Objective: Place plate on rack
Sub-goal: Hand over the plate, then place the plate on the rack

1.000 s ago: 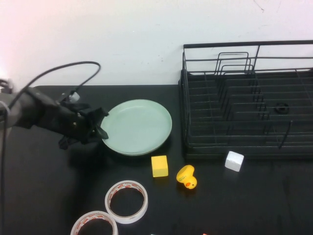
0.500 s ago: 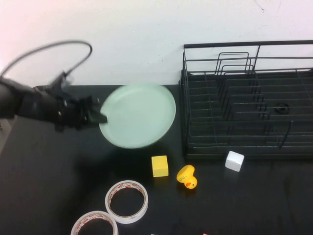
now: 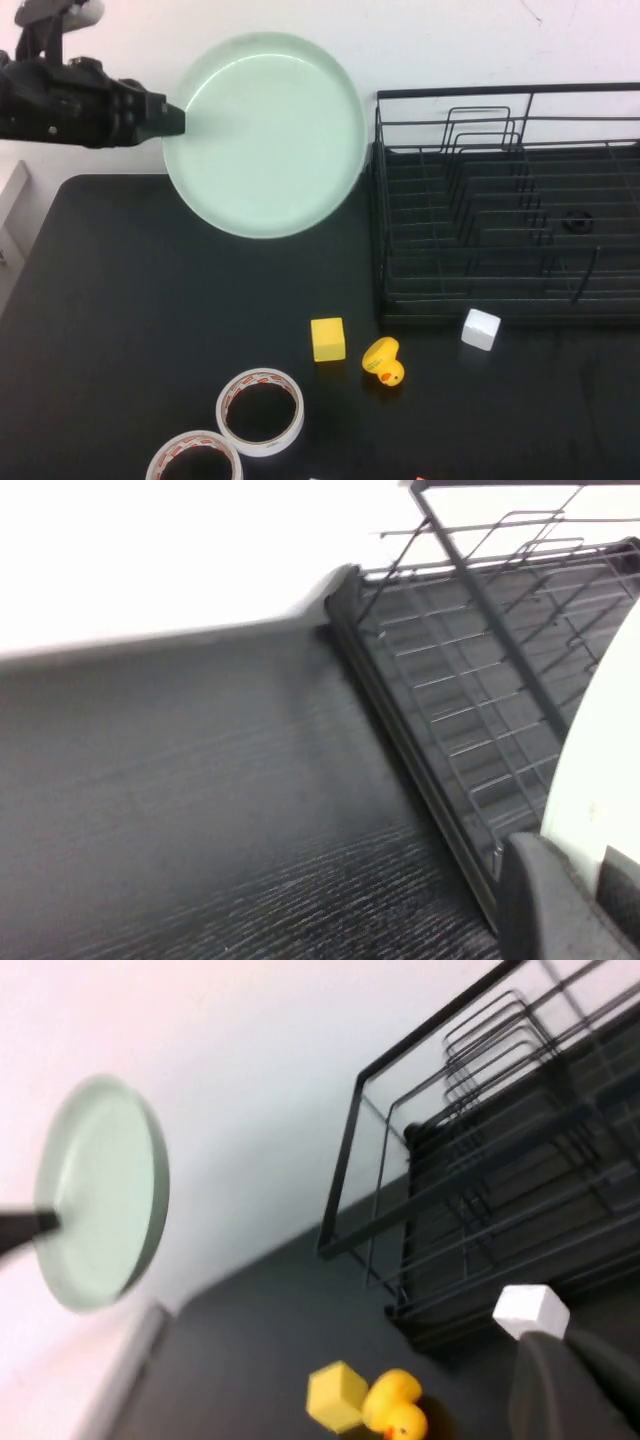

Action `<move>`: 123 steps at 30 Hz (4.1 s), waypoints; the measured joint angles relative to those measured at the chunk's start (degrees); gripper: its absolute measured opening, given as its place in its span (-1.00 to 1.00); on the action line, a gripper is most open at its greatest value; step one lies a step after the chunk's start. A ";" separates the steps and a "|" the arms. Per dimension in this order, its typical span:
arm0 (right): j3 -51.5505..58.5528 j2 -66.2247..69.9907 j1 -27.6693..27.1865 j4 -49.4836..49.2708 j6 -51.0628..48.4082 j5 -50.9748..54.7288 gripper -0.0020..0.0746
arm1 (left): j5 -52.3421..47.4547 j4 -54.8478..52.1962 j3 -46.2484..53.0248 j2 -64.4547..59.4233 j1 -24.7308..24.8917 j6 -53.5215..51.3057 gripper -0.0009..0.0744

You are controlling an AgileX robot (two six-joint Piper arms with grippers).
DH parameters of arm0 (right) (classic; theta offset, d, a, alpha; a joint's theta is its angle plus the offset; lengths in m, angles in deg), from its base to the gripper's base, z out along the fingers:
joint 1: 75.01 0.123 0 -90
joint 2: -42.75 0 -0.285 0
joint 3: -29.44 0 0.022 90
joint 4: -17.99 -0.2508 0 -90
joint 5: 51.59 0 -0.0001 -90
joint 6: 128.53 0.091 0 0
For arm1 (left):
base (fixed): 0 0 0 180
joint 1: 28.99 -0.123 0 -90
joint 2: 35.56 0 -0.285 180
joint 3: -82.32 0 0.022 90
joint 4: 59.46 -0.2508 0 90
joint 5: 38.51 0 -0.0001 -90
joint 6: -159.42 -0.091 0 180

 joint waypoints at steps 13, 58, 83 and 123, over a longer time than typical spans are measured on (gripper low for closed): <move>-31.80 37.64 0.09 -0.90 -25.77 11.92 0.21 | 19.48 -0.19 22.84 18.87 18.35 -3.87 -0.96; -51.75 71.96 13.12 -6.71 -57.78 29.16 -0.58 | 25.27 11.32 28.47 24.82 32.45 -15.19 -0.77; -79.20 86.10 12.88 12.63 -74.51 17.31 -0.59 | 27.28 0.55 30.42 25.04 32.45 -6.82 -0.93; -125.80 127.22 5.01 13.16 -70.89 33.67 -0.59 | 18.77 0.15 45.70 25.04 32.45 1.63 -0.98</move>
